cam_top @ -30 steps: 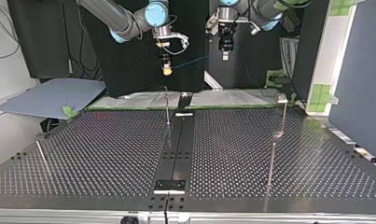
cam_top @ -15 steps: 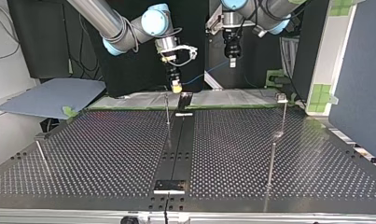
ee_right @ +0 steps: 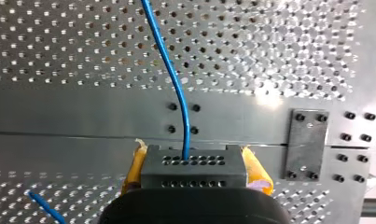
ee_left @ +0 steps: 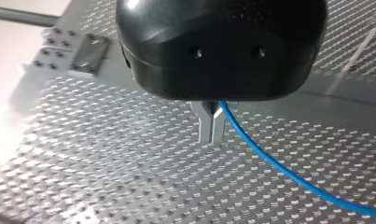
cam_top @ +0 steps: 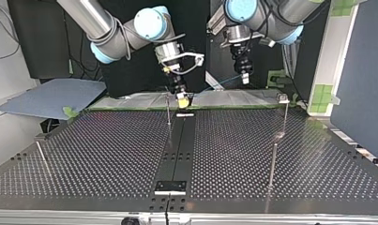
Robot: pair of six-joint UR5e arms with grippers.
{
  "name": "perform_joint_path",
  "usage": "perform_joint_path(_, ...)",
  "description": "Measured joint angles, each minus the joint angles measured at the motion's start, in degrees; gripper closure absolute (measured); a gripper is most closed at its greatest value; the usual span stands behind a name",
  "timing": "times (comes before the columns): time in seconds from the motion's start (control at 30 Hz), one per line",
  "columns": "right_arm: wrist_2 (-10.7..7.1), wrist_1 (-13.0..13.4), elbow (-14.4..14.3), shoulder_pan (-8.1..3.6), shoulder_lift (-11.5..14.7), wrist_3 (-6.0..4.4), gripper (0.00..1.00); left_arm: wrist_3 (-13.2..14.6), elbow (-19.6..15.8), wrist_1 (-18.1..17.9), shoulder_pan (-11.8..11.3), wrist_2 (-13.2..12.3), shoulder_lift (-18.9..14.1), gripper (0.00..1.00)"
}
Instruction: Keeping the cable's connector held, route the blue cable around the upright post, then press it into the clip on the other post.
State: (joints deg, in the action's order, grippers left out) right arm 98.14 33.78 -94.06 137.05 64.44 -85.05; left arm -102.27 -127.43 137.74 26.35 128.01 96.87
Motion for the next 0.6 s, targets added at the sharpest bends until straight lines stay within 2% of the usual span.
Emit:
perform_joint_path(0.23,-0.10,-2.2,2.7,0.01,0.4,-0.12,1.00,0.4,3.2,3.3,-2.5,-0.8,-3.3,1.00)
perform_joint_path(0.6,-0.46,-5.6,7.0,0.01,0.5,-0.14,1.00,2.5,7.6,8.7,-7.9,-6.0,-8.7,1.00)
